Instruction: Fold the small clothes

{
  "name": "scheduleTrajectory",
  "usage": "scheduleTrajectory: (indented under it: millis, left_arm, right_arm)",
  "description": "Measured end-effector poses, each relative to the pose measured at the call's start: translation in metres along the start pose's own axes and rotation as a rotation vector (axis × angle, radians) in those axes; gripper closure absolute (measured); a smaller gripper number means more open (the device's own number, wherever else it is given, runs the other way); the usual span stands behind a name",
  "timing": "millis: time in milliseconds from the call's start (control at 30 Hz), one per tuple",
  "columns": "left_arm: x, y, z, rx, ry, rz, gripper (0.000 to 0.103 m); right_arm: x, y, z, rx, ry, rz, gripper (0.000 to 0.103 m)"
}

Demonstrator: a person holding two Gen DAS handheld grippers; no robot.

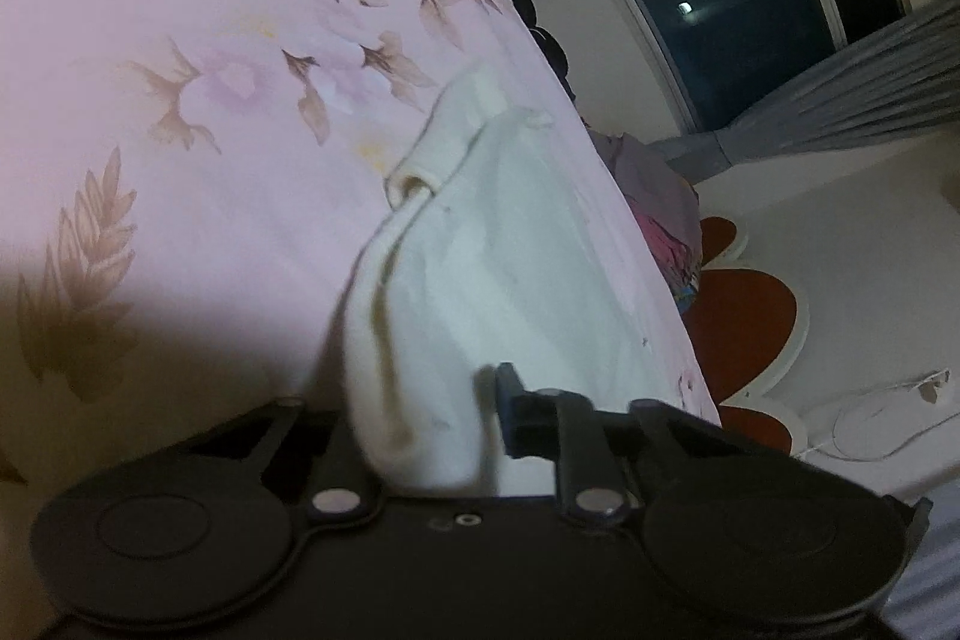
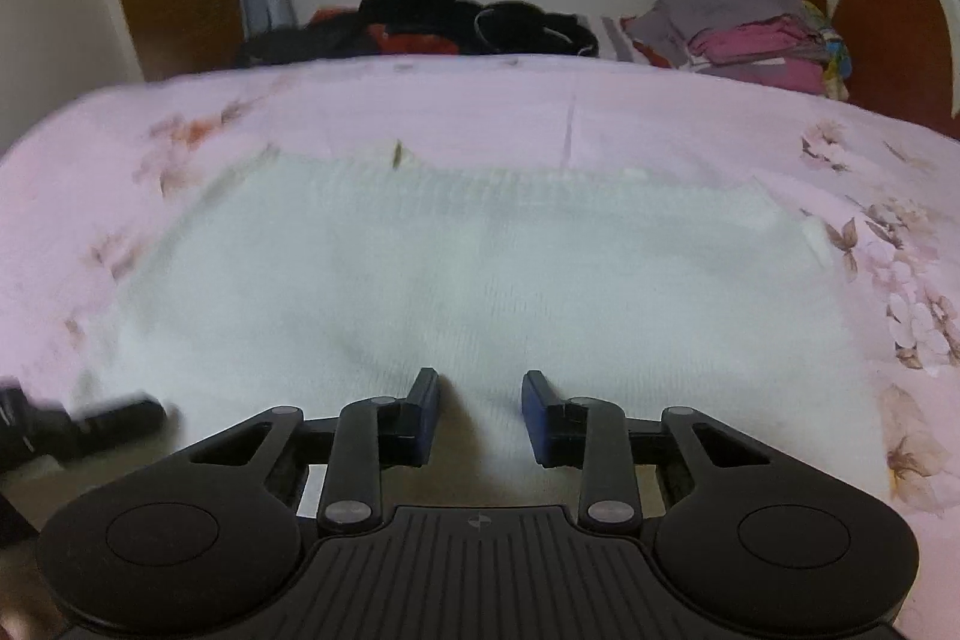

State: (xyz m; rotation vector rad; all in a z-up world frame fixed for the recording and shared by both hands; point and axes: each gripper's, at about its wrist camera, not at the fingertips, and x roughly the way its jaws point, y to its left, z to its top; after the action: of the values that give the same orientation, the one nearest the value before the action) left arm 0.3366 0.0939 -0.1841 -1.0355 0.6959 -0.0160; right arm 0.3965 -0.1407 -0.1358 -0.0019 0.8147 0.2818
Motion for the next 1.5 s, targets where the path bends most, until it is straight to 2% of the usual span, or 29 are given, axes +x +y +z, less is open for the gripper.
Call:
scheduleTrajectory:
  millis: [67,200,433,633,767,900,1033,1067,1200,1233,1333,1500]
  left_arm:
    - [-0.002,-0.001,0.001,-0.006,-0.005,0.001,0.092]
    - [-0.004,-0.002,0.002,0.006,-0.028,0.014,0.094]
    - [-0.019,-0.032,-0.008,0.128,-0.107,0.048,0.096]
    - [-0.025,-0.087,-0.021,0.318,-0.174,0.07,0.096]
    - [-0.017,-0.133,-0.043,0.485,-0.186,0.049,0.096]
    - [0.004,-0.177,-0.082,0.659,-0.133,-0.008,0.096]
    - [0.038,-0.204,-0.136,0.811,-0.004,-0.047,0.096]
    - [0.047,-0.207,-0.15,0.833,0.013,-0.032,0.096]
    - [0.081,-0.209,-0.2,0.984,0.164,0.01,0.095]
    - [0.084,-0.208,-0.208,1.008,0.176,0.031,0.091]
    - [0.082,-0.205,-0.222,1.047,0.189,0.042,0.082]
    - [0.059,-0.199,-0.221,0.99,0.205,0.024,0.076]
  right_arm:
    - [-0.002,0.0,0.004,0.005,0.014,-0.002,0.071]
    - [0.002,0.003,-0.003,-0.027,0.001,-0.011,0.071]
    - [0.001,-0.006,0.0,-0.016,0.01,0.039,0.071]
    - [-0.006,-0.024,0.005,0.025,0.0,0.12,0.071]
    - [-0.025,-0.052,0.005,0.083,-0.029,0.141,0.071]
    - [-0.045,-0.096,0.003,0.161,-0.053,0.129,0.071]
    - [-0.064,-0.143,-0.005,0.232,-0.066,0.096,0.071]
    - [-0.068,-0.154,-0.008,0.25,-0.067,0.085,0.071]
    - [-0.082,-0.187,-0.017,0.312,-0.068,0.069,0.071]
    - [-0.084,-0.192,-0.019,0.324,-0.07,0.069,0.071]
    - [-0.092,-0.207,-0.022,0.367,-0.082,0.101,0.071]
    - [-0.096,-0.206,-0.022,0.389,-0.084,0.177,0.07]
